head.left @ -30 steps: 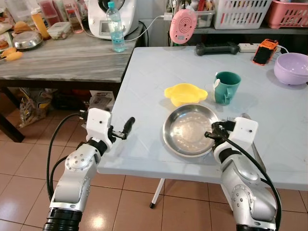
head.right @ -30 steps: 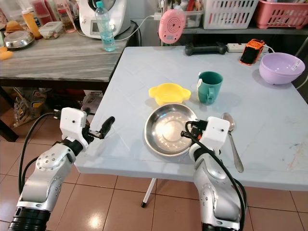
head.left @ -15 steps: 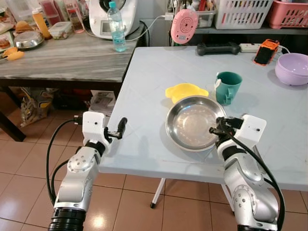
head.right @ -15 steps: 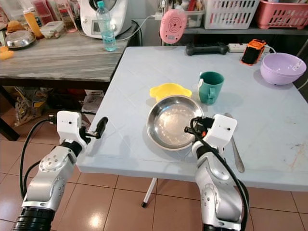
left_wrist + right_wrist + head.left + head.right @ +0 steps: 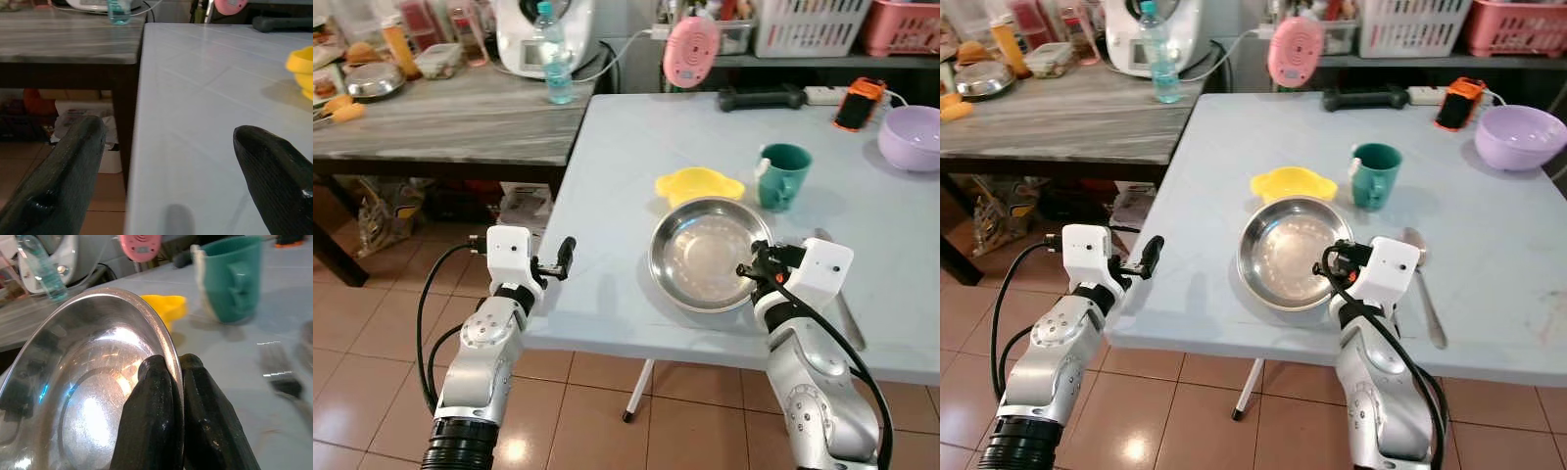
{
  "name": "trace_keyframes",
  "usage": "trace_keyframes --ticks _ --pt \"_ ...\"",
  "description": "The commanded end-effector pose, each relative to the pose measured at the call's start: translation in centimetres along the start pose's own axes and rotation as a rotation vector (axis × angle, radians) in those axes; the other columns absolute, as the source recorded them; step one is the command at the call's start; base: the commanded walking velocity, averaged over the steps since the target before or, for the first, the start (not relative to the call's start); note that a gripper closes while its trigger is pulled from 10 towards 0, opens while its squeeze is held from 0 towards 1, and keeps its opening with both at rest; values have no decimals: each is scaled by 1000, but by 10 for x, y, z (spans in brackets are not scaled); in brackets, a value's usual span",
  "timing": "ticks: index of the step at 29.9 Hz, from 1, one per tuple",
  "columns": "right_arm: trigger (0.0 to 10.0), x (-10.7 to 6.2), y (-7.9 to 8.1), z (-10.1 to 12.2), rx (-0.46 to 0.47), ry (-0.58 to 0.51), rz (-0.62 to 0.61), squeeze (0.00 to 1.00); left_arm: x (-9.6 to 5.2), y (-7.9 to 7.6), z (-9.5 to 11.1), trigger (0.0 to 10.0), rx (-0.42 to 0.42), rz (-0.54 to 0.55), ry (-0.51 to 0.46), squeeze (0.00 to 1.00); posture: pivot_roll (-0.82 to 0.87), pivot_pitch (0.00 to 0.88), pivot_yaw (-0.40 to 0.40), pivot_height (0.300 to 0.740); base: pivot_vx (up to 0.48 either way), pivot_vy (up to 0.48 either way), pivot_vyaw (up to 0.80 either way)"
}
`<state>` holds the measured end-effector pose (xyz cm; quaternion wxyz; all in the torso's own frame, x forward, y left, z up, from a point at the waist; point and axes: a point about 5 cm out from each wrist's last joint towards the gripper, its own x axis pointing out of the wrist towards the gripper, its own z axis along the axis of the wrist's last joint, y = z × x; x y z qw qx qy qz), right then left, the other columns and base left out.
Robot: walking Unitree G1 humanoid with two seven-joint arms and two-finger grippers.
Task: Setting the table
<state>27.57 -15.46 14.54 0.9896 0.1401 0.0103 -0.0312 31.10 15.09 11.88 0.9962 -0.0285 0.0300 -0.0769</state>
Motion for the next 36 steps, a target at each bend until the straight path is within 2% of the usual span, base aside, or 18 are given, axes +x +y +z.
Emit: trace_keyframes --ticks 1,8,14,36 --pt "10000 -1 8 6 2 -32 33 0 -1 5 -2 10000 6 17 14 0 -65 23 59 740 0 480 0" --pt "10000 0 11 8 -35 -51 47 0 -1 3 -4 10000 12 8 16 0 -62 19 52 740 0 480 0" --pt "10000 1 14 13 -3 -59 45 0 -1 3 -4 10000 13 5 17 0 -62 16 52 740 0 480 0" --pt "10000 2 19 13 -28 -71 63 0 0 3 -7 10000 26 -2 27 0 -45 21 45 740 0 480 0"
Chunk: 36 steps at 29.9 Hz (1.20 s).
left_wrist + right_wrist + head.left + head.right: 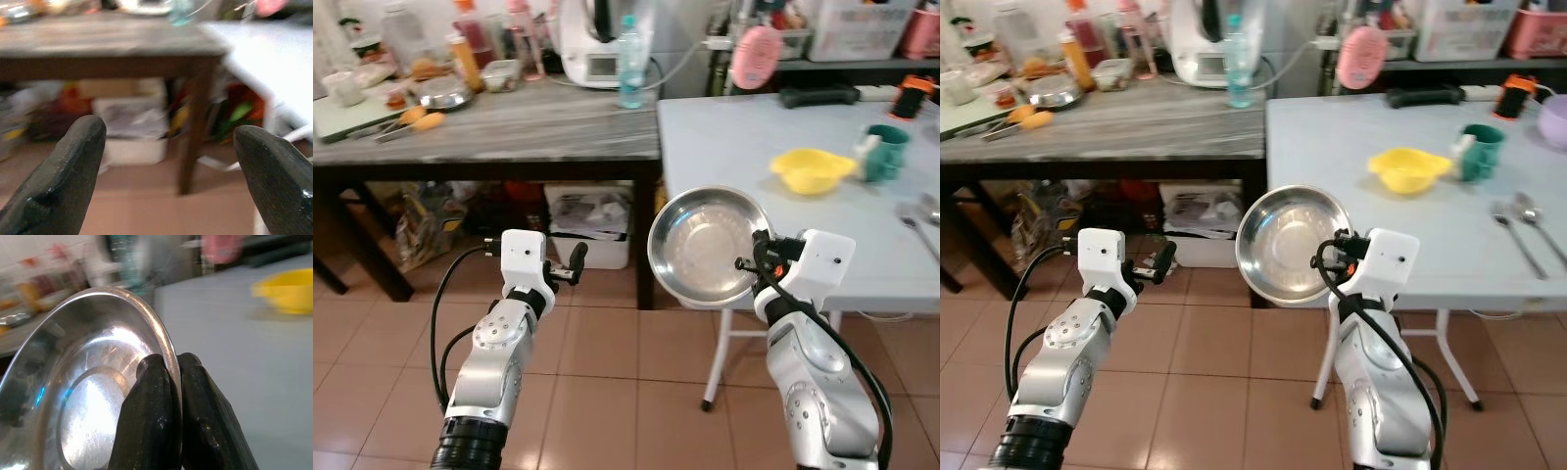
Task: Setting the table
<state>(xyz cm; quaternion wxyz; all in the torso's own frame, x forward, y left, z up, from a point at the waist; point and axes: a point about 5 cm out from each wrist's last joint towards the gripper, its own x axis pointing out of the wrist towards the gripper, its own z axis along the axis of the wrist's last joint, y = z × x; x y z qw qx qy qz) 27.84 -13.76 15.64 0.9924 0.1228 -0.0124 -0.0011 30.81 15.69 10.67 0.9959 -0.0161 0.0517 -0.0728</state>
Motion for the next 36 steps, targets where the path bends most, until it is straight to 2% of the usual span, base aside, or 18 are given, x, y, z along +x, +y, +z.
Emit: trace_keyframes --ticks 1,25,31,36 --pt "10000 1 0 6 4 -33 -5 0 3 -3 5 10000 6 -11 -18 0 -41 21 46 740 0 480 0" --pt "10000 3 -4 5 -20 -46 -26 0 8 -11 2 10000 21 -31 8 0 -46 10 58 740 0 480 0" --pt "10000 4 -5 4 -25 -44 -24 0 4 -13 7 10000 19 -52 -35 0 -35 11 56 740 0 0 0" --pt "10000 5 -6 3 -28 -44 -25 0 3 -14 5 10000 9 -74 -26 0 -34 7 58 740 0 0 0"
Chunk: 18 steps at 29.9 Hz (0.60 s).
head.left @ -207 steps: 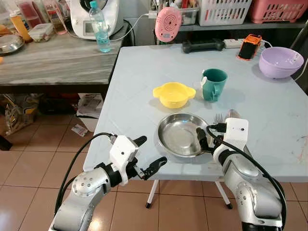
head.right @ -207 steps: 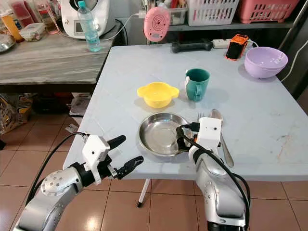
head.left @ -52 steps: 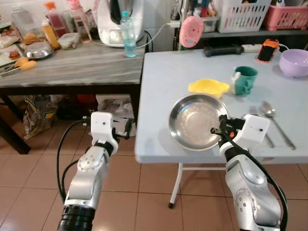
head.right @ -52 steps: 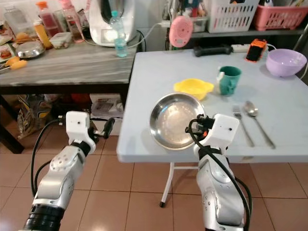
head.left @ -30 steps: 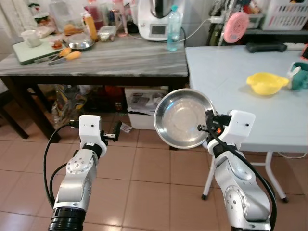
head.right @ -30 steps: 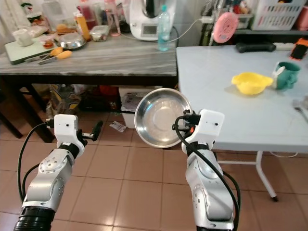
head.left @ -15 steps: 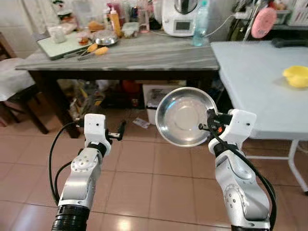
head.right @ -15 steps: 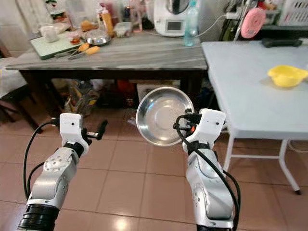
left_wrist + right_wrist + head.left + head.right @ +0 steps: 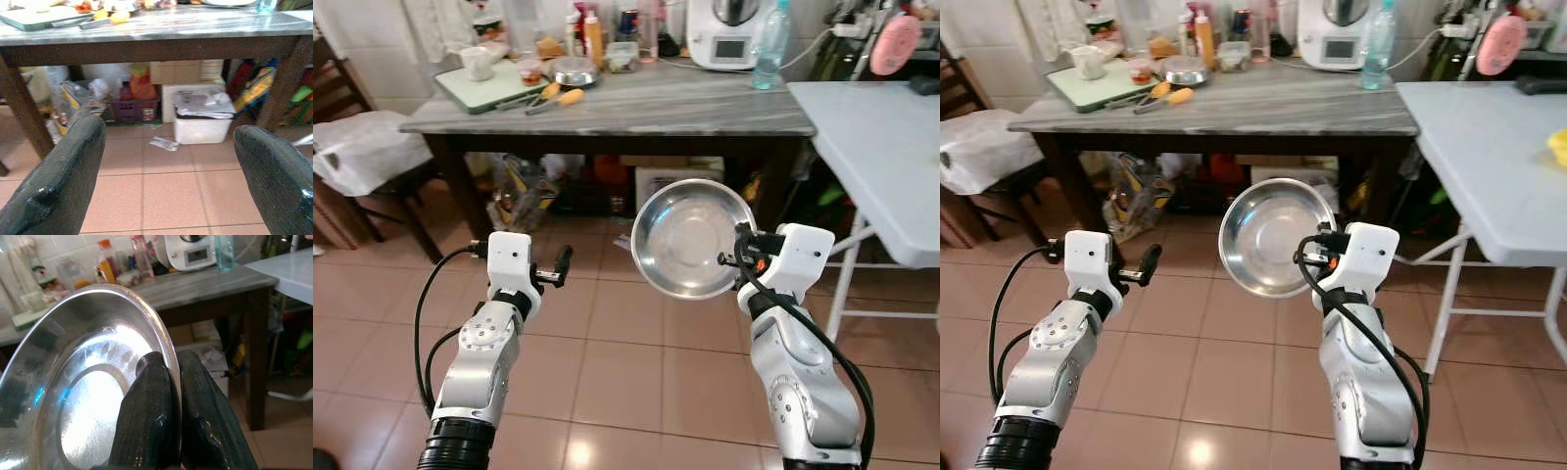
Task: Setting the table
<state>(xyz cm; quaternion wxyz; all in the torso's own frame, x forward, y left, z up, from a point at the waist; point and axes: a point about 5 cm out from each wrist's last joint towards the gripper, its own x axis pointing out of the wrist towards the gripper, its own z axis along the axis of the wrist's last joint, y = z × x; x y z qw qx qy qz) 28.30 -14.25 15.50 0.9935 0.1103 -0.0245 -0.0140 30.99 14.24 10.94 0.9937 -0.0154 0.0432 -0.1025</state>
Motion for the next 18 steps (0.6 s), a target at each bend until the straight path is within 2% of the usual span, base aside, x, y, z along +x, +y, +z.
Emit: trace_keyframes --ticks 1,9,18 --pt "10000 1 -1 3 -2 -18 -3 0 -1 -1 3 10000 7 -22 -13 0 -34 6 58 740 0 0 0" --pt "10000 1 -1 2 -6 -20 -5 0 1 -4 4 10000 -7 -48 -14 0 -43 0 59 740 0 0 0" --pt "10000 0 -3 1 -7 -18 -12 0 1 -7 3 10000 -7 -65 -7 0 -43 1 62 740 262 0 0"
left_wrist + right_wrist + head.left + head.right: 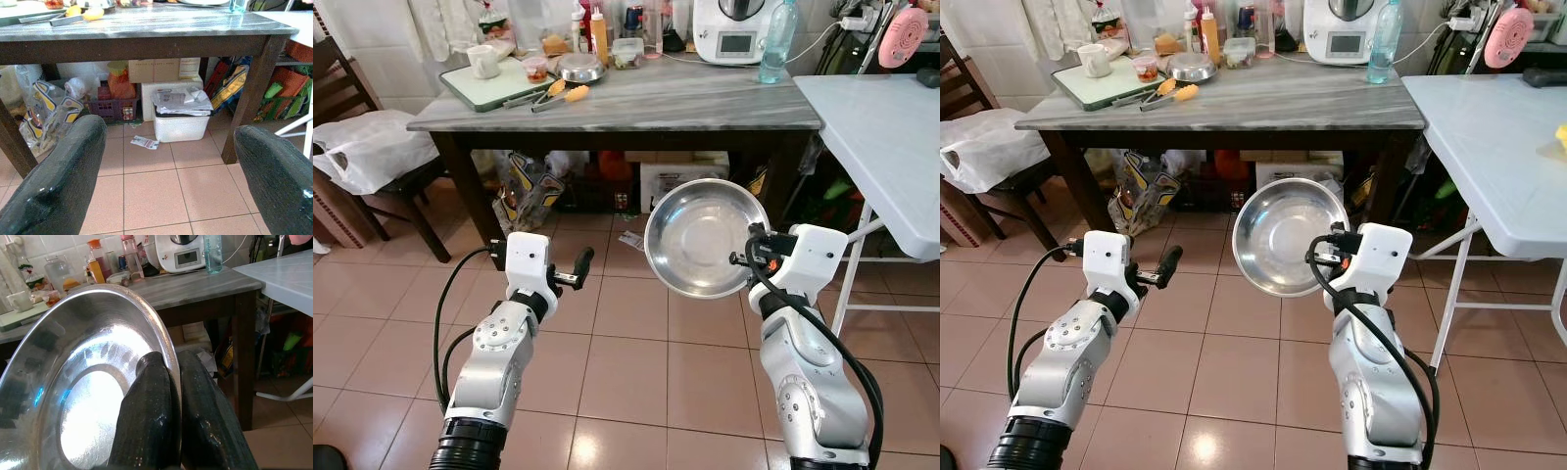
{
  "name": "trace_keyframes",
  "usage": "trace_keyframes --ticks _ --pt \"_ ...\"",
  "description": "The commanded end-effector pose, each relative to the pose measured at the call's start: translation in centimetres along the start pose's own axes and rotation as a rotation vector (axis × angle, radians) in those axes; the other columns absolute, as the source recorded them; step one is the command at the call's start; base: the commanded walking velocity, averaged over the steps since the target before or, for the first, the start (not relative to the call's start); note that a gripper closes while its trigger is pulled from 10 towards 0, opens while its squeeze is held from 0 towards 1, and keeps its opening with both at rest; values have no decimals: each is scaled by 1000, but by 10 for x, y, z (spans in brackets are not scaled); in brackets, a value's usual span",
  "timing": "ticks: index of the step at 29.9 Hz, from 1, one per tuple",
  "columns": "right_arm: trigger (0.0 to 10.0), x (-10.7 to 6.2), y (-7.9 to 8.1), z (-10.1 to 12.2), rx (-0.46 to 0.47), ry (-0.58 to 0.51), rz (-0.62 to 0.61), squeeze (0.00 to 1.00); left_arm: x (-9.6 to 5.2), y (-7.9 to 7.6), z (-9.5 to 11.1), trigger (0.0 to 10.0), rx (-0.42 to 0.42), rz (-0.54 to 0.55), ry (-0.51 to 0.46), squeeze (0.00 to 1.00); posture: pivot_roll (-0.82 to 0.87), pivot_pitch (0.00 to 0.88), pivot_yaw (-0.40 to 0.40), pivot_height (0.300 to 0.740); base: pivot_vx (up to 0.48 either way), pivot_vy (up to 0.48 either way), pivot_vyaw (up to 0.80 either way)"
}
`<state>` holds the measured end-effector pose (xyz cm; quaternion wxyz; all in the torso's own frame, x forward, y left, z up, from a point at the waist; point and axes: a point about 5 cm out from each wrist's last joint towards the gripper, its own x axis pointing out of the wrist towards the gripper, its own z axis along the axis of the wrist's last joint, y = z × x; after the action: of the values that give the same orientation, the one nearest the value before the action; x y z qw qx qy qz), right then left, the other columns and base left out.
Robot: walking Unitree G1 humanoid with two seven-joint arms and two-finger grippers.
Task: Setting the table
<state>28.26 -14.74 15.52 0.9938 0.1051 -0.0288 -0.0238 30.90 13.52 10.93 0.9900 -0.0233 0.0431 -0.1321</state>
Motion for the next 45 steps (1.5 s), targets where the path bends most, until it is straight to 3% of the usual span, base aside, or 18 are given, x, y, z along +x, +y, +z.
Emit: trace_keyframes --ticks 1,45 --pt "10000 0 2 0 4 -7 6 0 0 0 3 10000 6 -7 -5 0 -43 1 62 740 274 0 0" --pt "10000 7 -2 1 3 -17 -21 0 -2 -18 -6 10000 -4 -85 25 0 -48 0 63 740 302 0 -27"
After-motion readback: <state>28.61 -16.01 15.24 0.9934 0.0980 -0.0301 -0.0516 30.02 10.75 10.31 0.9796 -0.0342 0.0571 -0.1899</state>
